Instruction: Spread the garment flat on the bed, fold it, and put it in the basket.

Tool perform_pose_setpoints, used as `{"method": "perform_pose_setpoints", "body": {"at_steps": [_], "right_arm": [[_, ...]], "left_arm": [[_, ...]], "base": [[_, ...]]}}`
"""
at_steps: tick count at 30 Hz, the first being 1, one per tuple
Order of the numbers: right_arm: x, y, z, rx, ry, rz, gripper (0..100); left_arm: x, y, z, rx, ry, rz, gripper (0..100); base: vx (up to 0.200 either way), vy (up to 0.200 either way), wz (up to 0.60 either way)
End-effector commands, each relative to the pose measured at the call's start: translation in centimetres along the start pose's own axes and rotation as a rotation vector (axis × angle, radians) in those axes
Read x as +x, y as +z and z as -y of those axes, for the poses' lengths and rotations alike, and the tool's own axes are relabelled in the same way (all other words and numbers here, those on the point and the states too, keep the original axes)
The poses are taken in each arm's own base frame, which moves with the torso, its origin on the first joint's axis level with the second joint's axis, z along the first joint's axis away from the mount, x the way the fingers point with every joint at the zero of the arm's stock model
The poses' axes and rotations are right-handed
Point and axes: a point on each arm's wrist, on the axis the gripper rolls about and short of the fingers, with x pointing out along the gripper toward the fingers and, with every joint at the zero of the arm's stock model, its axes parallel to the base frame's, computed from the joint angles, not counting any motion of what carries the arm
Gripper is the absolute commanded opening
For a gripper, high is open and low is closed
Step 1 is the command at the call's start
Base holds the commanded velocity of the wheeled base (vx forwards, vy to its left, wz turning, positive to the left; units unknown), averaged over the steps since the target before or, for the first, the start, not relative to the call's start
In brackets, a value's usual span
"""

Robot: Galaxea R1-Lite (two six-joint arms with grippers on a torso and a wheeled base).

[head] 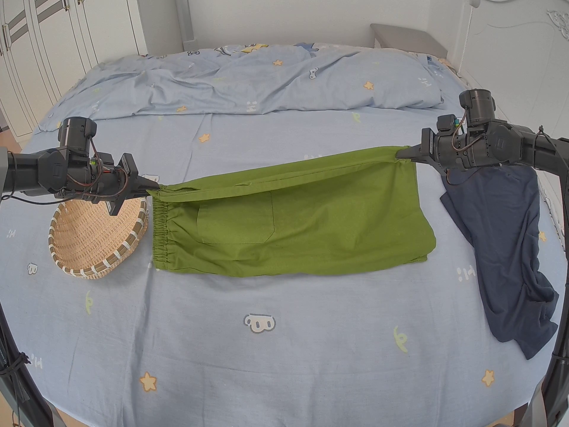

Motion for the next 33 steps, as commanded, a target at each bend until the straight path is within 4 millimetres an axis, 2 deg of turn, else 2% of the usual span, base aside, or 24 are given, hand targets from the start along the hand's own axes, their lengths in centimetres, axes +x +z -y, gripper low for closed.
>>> {"method": "perform_pose_setpoints", "body": {"at_steps": [1,4,5,9,16,23,26,27,28,33], "right_arm": [[0.8,-0.5,0.4,0.01,0.001,-0.019,0],[1.1,-0.7,0.5,0.012,0.001,-0.025,0],[1.2,-0.7,0.6,0.014,0.001,-0.025,100],[1.5,-1.0,0.8,0.019,0.001,-0.038,100],[1.6,-1.3,0.9,0.029,-0.002,-0.05,100],[0.2,-2.0,0.2,0.048,-0.011,-0.069,100],[-0.9,-3.6,0.0,0.074,-0.022,-0.102,100],[-0.9,-3.6,0.0,0.074,-0.022,-0.102,100],[-1.5,-4.7,0.1,0.081,-0.027,-0.11,100],[-3.4,-7.2,-0.1,0.086,-0.028,-0.091,100]], "left_arm": [[0.5,0.0,-0.4,-0.007,0.005,-0.008,0],[0.6,-0.1,-0.3,-0.006,0.004,-0.011,0],[0.7,-0.1,-0.3,-0.004,0.003,-0.012,100],[1.2,-0.2,-0.7,-0.008,0.007,-0.02,100],[1.1,-0.1,-0.3,0.007,-0.017,0.009,100],[1.8,-1.0,0.1,0.016,-0.021,-0.021,100],[2.5,-2.0,0.0,0.022,-0.02,-0.049,100],[2.5,-2.0,0.0,0.022,-0.02,-0.049,100],[2.4,-2.6,-0.1,0.021,-0.017,-0.062,100],[1.5,-4.0,-0.2,0.04,-0.021,-0.071,100]], "base": [[0.0,0.0,0.0],[0.0,0.0,0.0],[0.0,0.0,0.0],[0.0,0.0,0.0],[0.0,0.0,0.0],[0.0,0.0,0.0],[0.0,0.0,0.0],[0.0,0.0,0.0],[0.0,0.0,0.0],[0.0,0.0,0.0]]}}
